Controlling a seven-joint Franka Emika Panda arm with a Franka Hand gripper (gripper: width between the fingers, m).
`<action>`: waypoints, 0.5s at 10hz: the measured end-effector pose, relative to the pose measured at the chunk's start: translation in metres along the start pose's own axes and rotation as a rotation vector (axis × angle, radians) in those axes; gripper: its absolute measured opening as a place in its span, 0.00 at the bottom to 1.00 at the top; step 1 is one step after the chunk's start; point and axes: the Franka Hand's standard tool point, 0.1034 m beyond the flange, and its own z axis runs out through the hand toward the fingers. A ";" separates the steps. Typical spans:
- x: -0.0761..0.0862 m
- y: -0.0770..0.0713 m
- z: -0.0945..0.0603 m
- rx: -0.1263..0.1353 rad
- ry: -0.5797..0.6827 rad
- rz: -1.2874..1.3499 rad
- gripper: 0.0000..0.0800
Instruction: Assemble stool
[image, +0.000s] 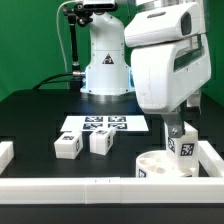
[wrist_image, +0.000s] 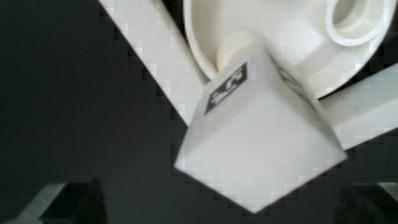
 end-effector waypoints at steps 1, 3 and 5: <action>-0.002 0.001 0.000 -0.004 -0.007 -0.083 0.81; -0.003 0.000 0.002 -0.009 -0.017 -0.250 0.81; 0.001 -0.002 0.001 -0.032 -0.022 -0.444 0.81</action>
Offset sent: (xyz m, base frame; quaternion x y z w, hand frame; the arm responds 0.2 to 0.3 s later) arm -0.0124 0.0098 -0.0040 -0.0238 0.0042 -0.2126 0.9768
